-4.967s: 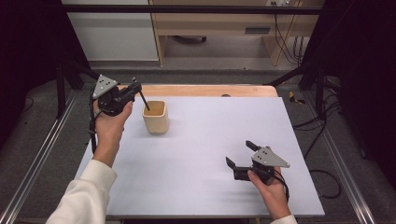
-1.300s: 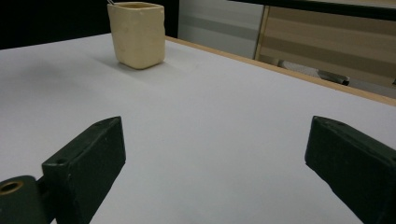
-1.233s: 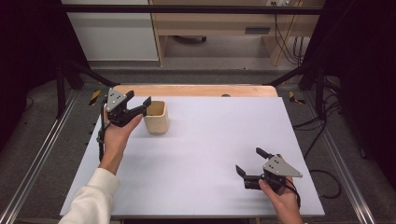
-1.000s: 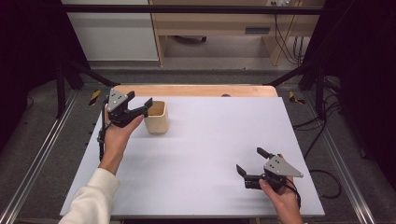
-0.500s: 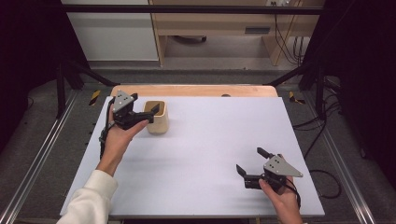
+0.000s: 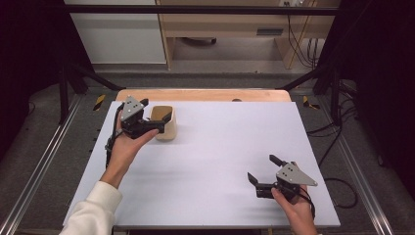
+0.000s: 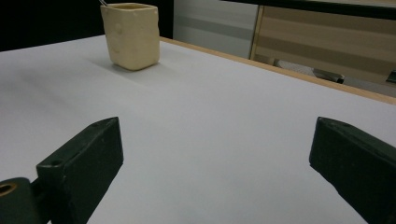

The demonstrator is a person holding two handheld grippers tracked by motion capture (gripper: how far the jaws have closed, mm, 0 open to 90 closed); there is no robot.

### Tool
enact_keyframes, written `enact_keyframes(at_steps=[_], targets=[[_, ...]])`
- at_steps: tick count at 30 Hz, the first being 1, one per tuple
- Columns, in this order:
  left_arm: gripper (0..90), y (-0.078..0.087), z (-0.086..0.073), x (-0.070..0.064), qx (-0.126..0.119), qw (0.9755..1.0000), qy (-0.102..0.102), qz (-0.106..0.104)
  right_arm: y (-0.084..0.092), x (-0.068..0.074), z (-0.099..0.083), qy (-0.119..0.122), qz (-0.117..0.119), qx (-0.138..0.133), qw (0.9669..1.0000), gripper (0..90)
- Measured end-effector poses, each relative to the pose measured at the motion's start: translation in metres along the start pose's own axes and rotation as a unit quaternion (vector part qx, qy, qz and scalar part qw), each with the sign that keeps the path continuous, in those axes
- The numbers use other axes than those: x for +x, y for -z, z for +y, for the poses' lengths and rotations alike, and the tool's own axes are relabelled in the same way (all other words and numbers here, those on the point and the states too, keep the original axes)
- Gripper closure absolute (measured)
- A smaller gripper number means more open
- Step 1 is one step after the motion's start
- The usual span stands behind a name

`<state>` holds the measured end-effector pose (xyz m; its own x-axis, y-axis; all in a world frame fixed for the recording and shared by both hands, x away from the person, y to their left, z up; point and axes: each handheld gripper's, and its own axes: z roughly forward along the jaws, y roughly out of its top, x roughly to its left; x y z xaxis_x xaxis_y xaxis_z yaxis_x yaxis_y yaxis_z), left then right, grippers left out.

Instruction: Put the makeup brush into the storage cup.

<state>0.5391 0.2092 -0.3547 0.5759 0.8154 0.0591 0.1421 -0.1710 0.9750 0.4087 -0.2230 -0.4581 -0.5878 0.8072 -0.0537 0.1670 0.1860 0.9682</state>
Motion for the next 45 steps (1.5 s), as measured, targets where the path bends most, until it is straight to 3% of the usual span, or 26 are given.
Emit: enact_keyframes(at_steps=[15, 27, 32, 45], targets=[[1.7, -0.002, 0.004, -0.018, -0.005, 0.9994, -0.014, -0.031, 0.000, 0.000, 0.000, -0.001, -0.002, -0.001, 1.0000, 3.4], [1.6, -0.004, 0.003, -0.030, -0.007, 0.9986, -0.013, -0.051, 0.000, 0.000, 0.000, -0.002, -0.002, -0.002, 1.0000, 3.3], [1.6, -0.004, -0.001, -0.038, -0.013, 0.9980, -0.004, -0.062, 0.001, 0.000, 0.002, -0.004, 0.000, -0.010, 0.9999, 3.2], [1.2, -0.001, -0.017, -0.058, 0.002, 0.9945, -0.017, -0.103, 0.001, -0.002, 0.001, -0.005, -0.003, -0.008, 1.0000, 3.3]])
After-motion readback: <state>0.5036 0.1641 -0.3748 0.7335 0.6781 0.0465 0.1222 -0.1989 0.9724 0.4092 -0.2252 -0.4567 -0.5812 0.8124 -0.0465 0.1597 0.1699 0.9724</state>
